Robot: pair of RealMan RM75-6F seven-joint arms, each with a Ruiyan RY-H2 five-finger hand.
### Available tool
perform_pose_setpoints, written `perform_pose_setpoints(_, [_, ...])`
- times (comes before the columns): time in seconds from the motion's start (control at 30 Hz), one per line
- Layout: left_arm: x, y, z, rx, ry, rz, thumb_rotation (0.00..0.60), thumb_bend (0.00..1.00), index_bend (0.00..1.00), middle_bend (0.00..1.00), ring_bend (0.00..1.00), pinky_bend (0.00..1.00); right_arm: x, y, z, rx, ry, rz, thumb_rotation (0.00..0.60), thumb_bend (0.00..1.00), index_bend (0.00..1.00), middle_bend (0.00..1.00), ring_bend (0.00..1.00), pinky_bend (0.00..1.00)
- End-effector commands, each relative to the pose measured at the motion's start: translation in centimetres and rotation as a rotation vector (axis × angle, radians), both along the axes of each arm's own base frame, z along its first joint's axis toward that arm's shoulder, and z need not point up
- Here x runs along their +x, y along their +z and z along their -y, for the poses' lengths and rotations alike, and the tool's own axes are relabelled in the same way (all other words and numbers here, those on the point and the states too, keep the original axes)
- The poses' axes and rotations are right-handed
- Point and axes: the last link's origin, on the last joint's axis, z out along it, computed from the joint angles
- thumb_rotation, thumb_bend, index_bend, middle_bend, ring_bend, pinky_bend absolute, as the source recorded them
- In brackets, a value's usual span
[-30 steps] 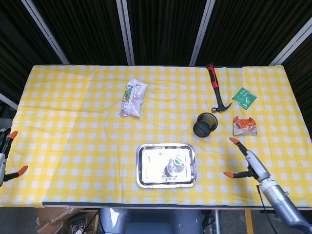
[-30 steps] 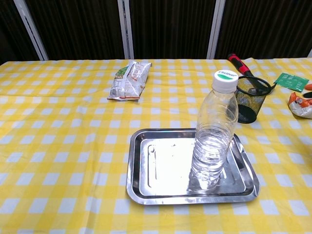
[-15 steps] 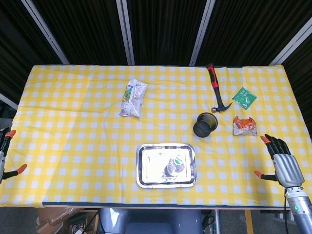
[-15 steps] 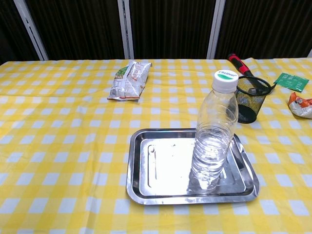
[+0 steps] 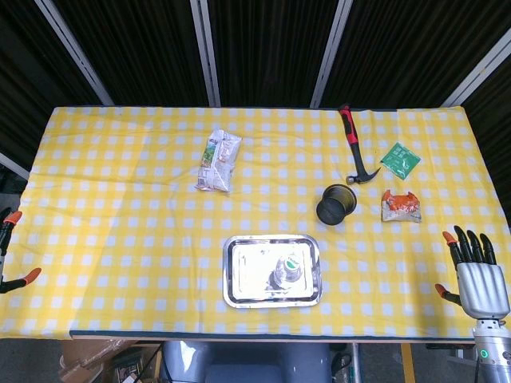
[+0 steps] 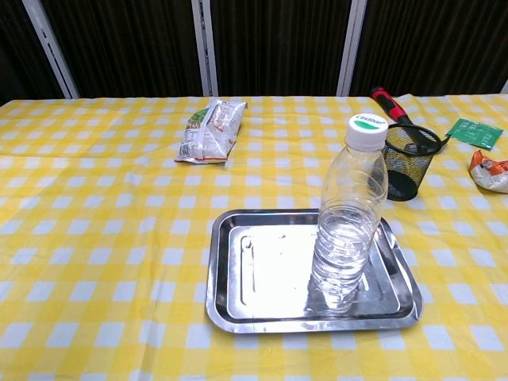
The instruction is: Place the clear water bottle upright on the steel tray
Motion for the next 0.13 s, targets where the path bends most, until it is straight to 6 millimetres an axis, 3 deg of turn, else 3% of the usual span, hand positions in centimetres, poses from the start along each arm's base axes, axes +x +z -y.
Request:
perform_pose_setpoints(0.03, [-0.13,-0.01,-0.11,-0.002,0.005,-0.002,0.6,0.19,0.05,0.0,0.0,0.0,0.26,0.15,-0.14,0.008,0.0,0.002,0.6,0.14,0.12,0.04,0.0,0.0])
perform_pose_setpoints(0.13, [-0.24,-0.22,-0.31,-0.008,0.012,-0.012,0.6,0.19,0.05,0.0,0.0,0.0,0.48,0.28,-0.23,0.01,0.002,0.012,0.6,0.14,0.12,0.04,0.0,0.0])
